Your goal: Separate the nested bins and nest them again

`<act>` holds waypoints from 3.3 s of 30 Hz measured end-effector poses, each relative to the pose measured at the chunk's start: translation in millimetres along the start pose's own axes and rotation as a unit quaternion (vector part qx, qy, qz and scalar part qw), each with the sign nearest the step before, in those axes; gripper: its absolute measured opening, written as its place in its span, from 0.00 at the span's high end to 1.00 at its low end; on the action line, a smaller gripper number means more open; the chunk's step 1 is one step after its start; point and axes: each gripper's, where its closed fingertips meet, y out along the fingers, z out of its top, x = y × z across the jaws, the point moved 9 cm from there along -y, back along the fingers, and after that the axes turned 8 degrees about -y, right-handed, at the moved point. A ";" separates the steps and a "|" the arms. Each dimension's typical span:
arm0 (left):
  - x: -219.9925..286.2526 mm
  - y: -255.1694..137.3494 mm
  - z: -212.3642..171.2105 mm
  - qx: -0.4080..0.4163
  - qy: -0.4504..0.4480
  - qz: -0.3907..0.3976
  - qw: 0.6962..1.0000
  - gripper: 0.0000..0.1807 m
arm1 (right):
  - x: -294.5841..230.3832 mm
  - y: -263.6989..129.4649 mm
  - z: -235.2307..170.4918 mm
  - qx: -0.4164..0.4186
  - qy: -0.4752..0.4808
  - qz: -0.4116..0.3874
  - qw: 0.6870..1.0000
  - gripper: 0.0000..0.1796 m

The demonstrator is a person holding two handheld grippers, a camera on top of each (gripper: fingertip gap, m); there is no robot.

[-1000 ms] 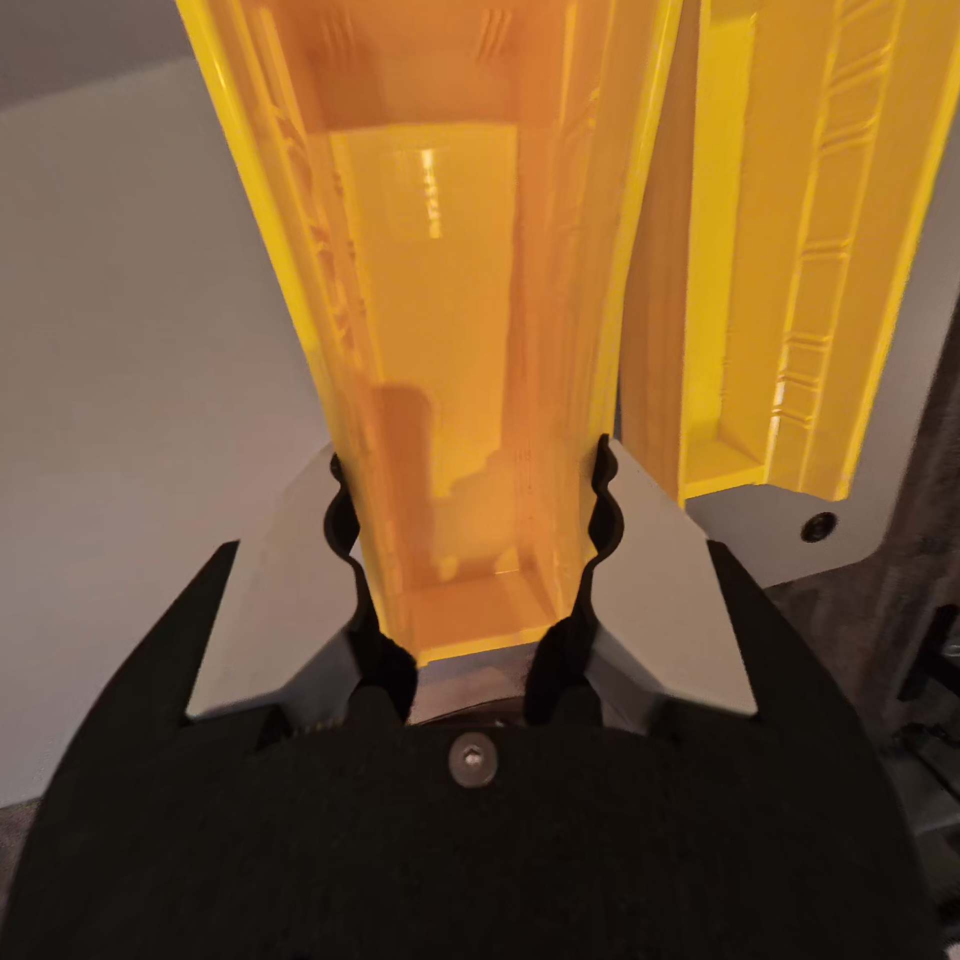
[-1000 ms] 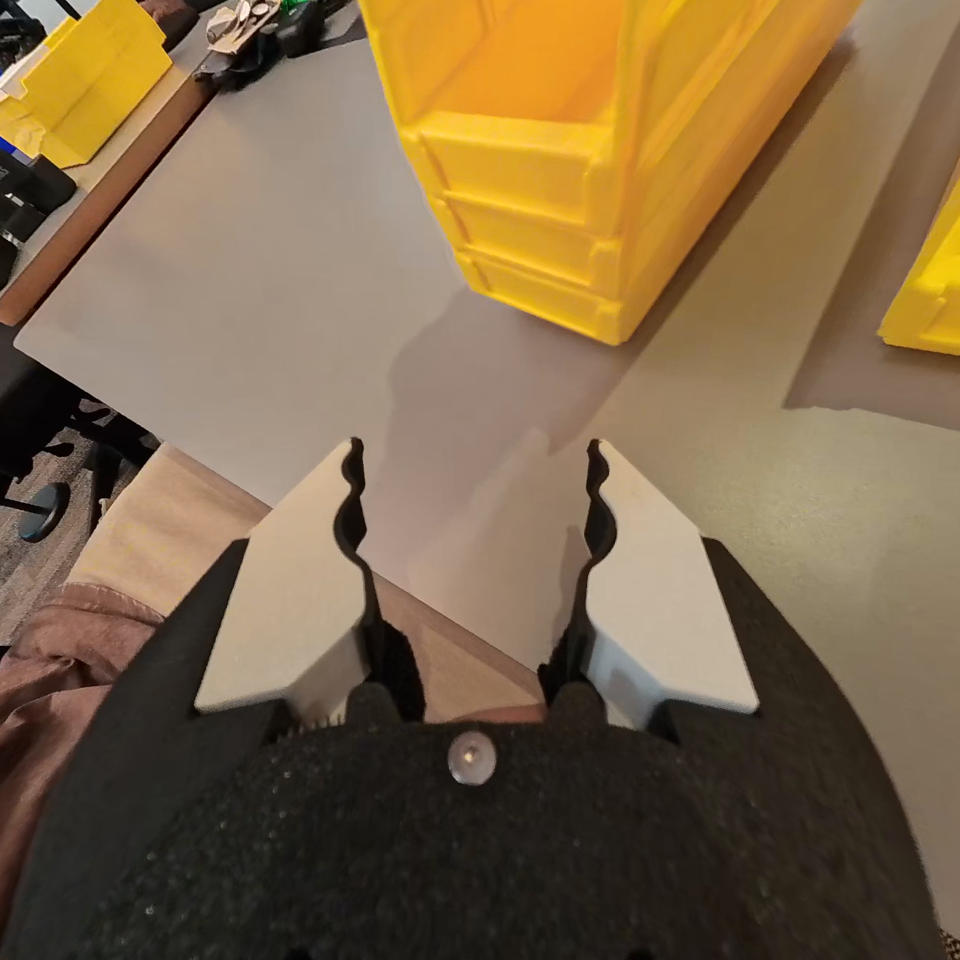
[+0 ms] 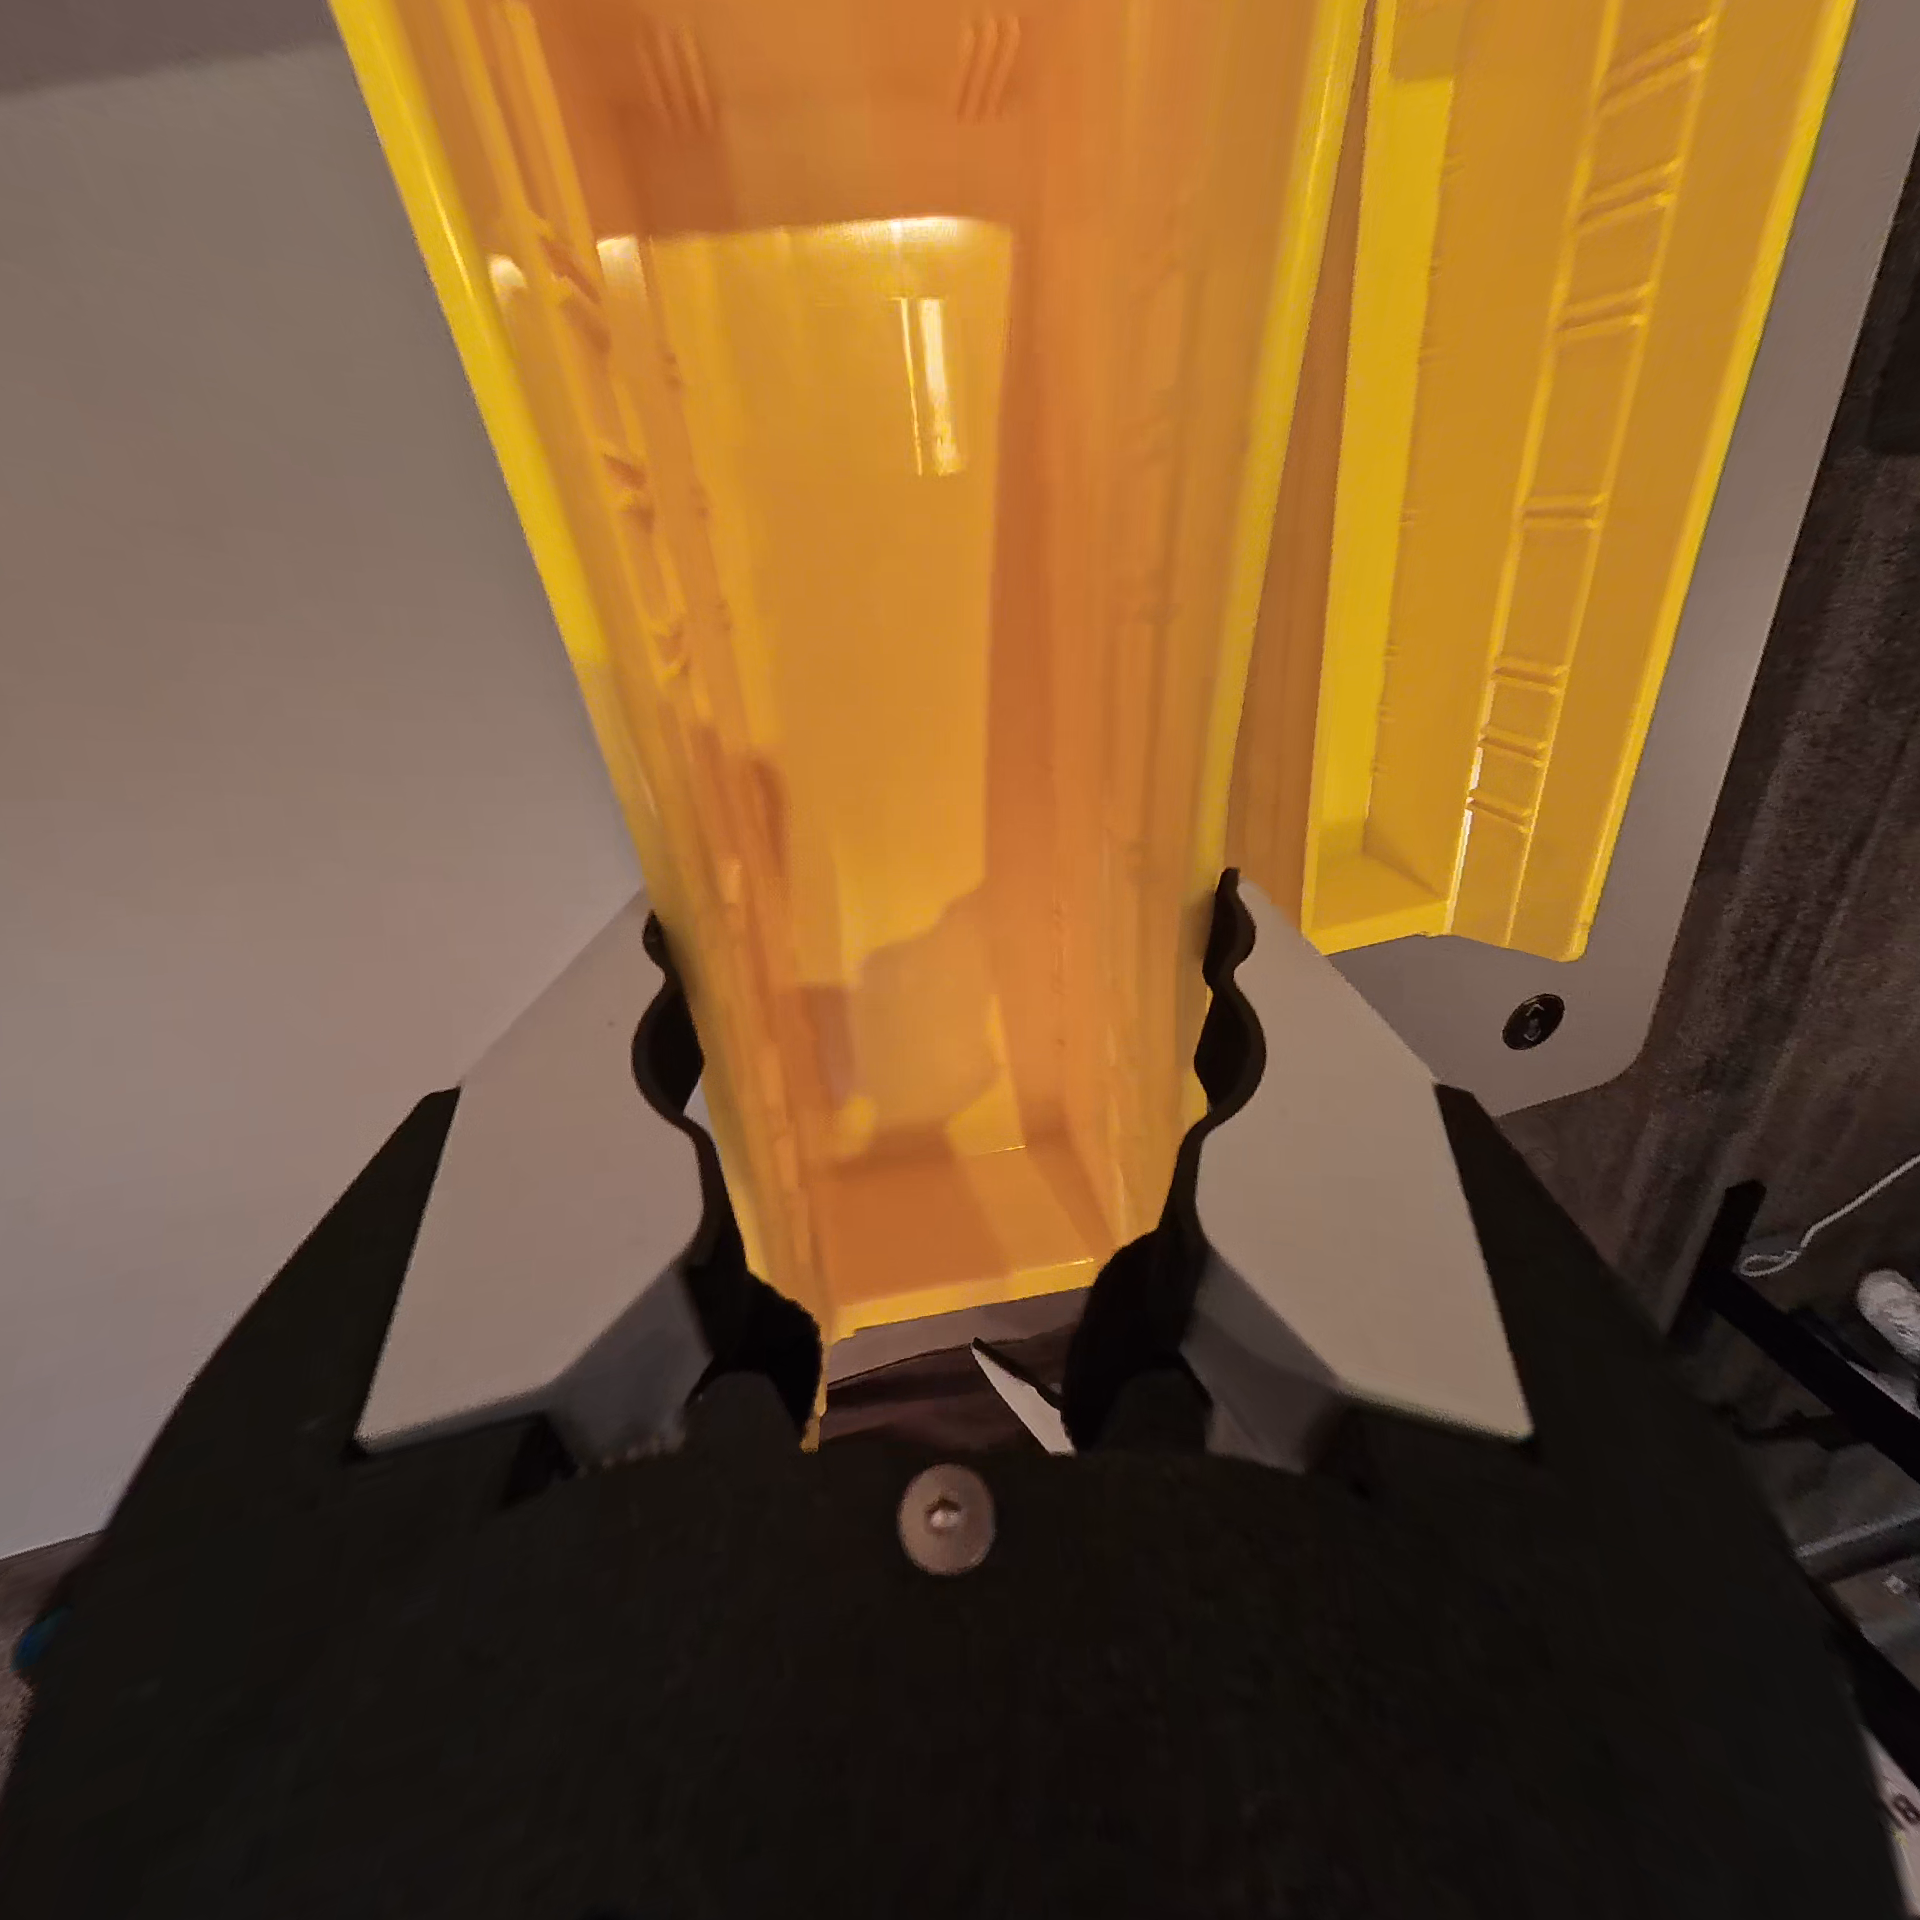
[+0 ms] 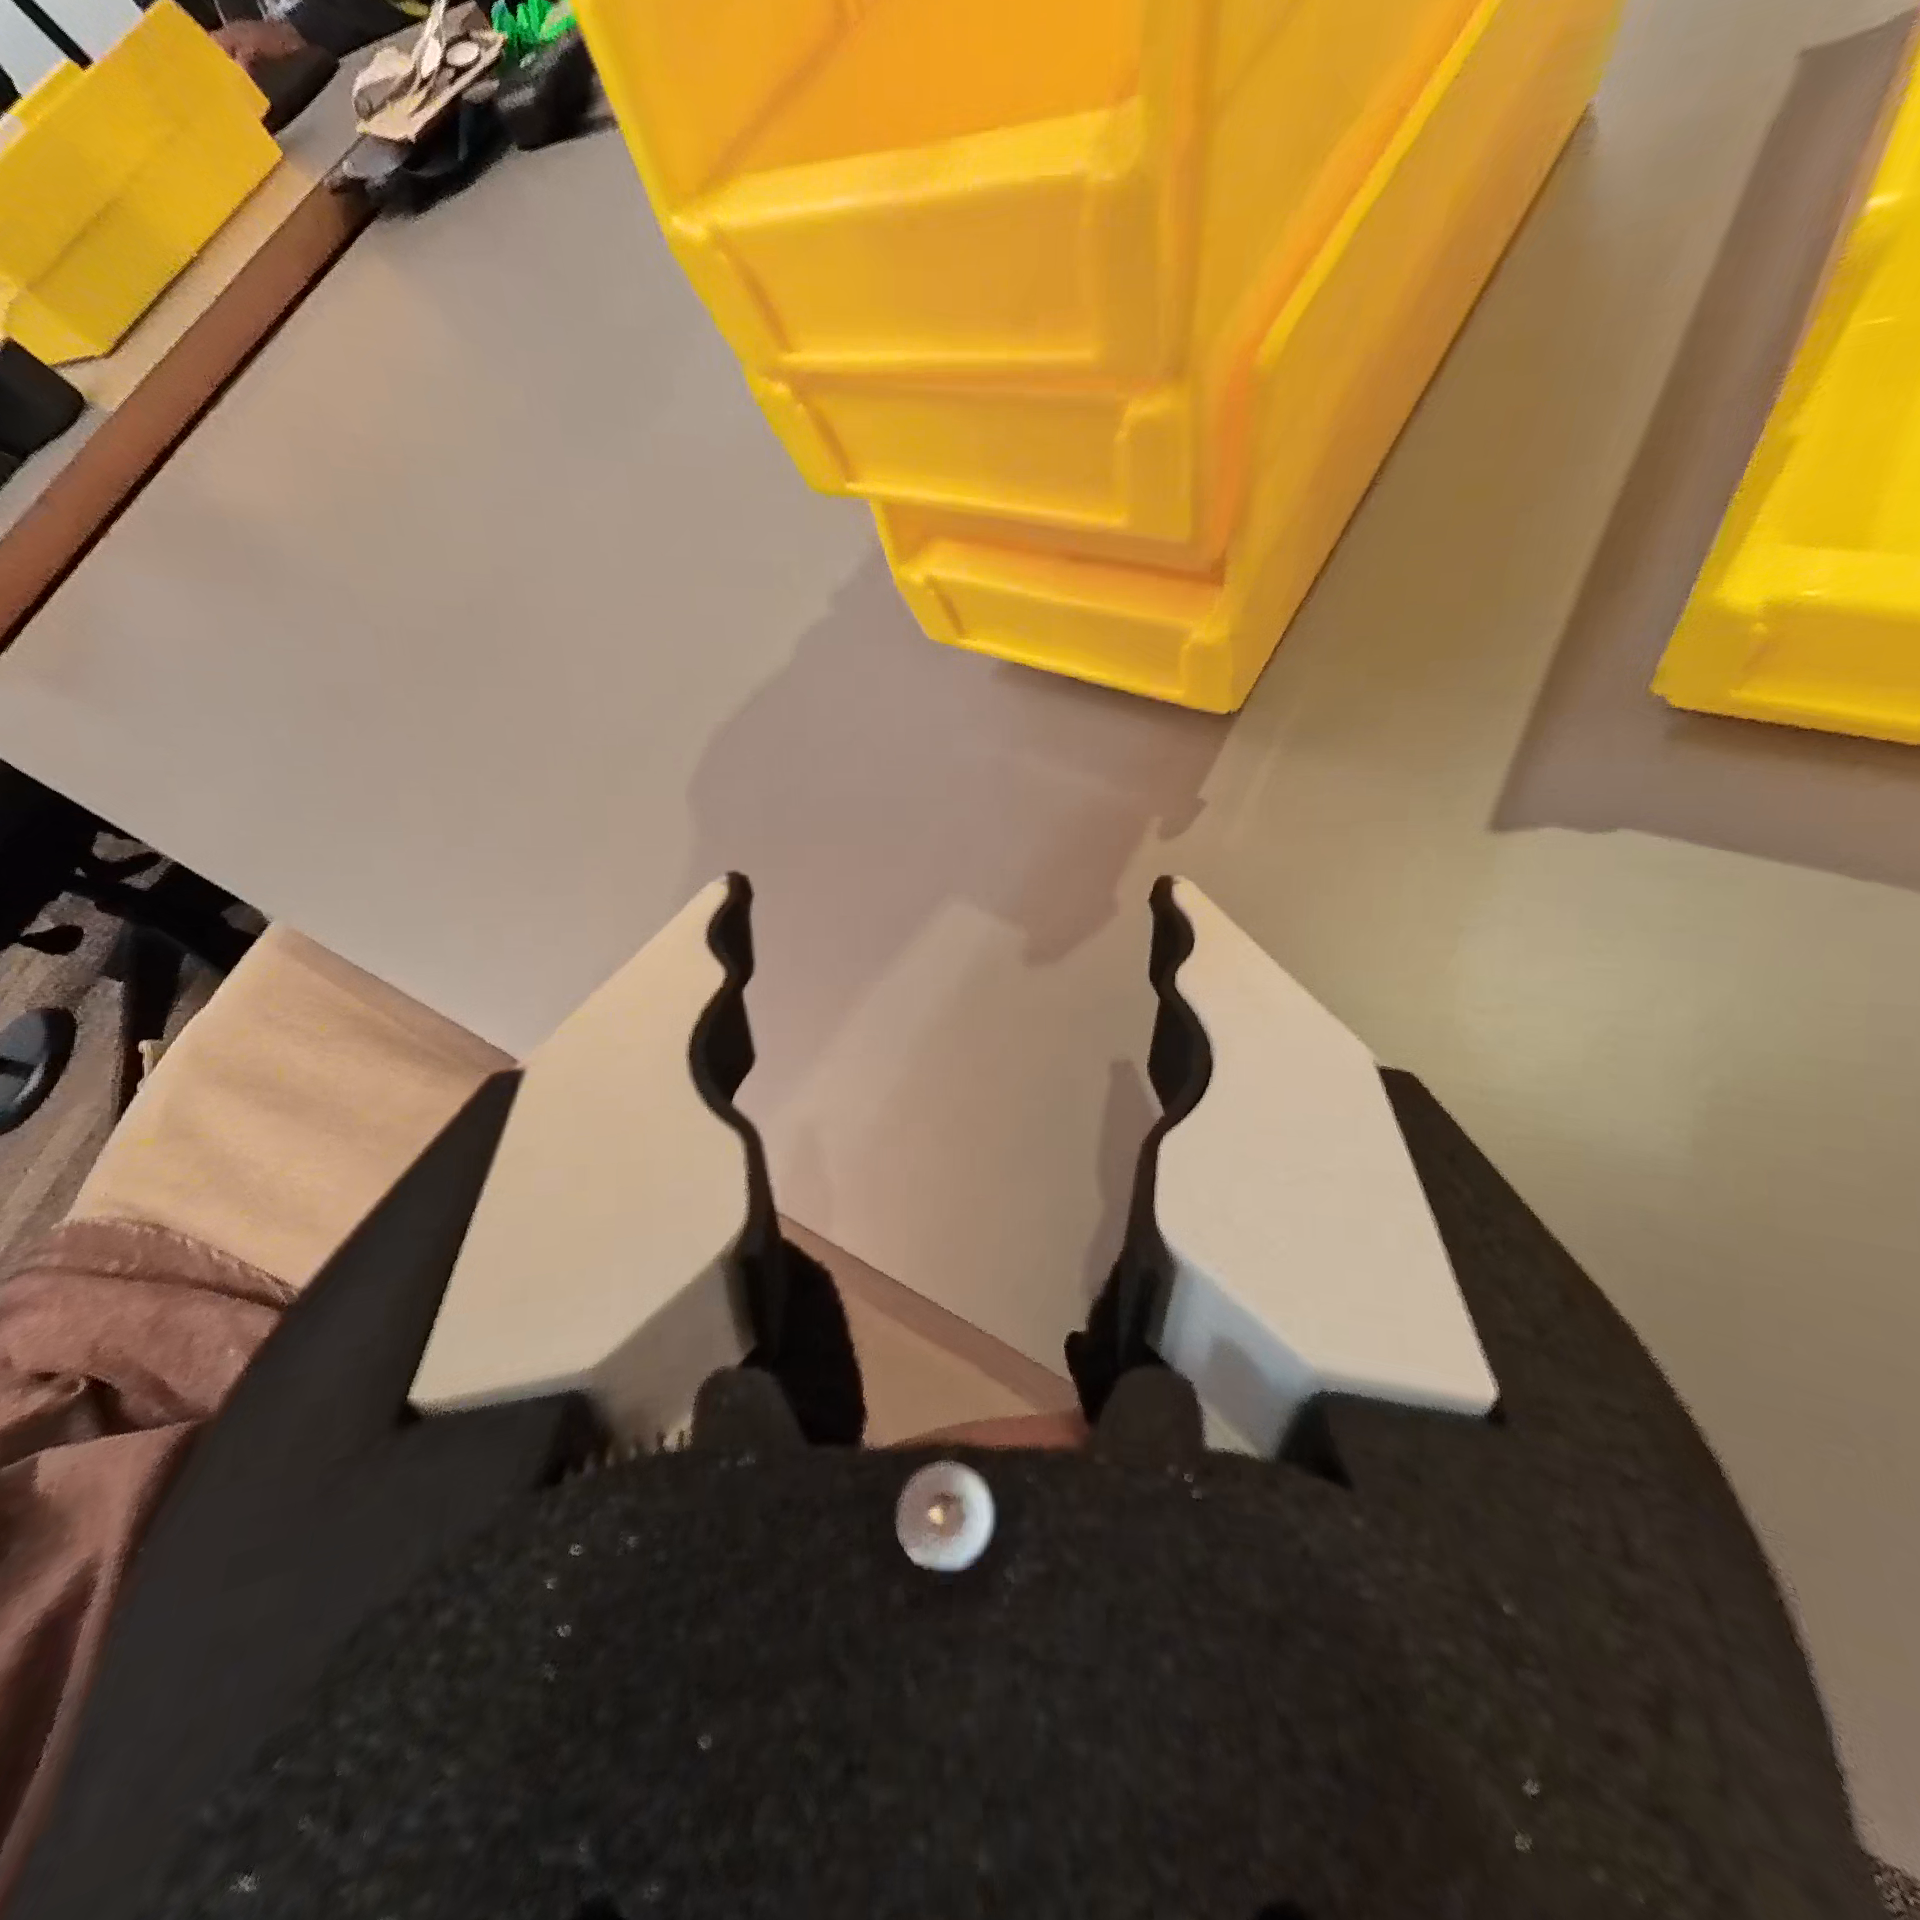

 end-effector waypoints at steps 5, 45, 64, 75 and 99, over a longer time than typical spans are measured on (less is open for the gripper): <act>-4.5 4.7 3.5 0.025 -0.015 -0.010 1.000 0.44 | 2.4 -1.3 0.9 0.003 0.004 -0.001 1.000 0.60; 7.7 26.2 -9.8 -0.059 0.026 0.071 0.995 0.46 | -3.1 7.9 -8.0 -0.049 -0.009 0.022 0.999 0.60; 15.8 12.2 -11.0 -0.044 0.055 0.110 0.991 0.47 | -4.7 9.4 -10.1 -0.061 -0.015 0.025 0.998 0.60; 20.1 11.9 -14.6 -0.043 0.075 0.133 0.987 0.45 | -4.6 10.1 -11.1 -0.066 -0.018 0.025 0.997 0.60; 13.3 -35.6 -10.1 -0.044 0.057 0.100 0.992 0.48 | -6.6 11.4 -12.8 -0.077 -0.025 0.027 0.996 0.60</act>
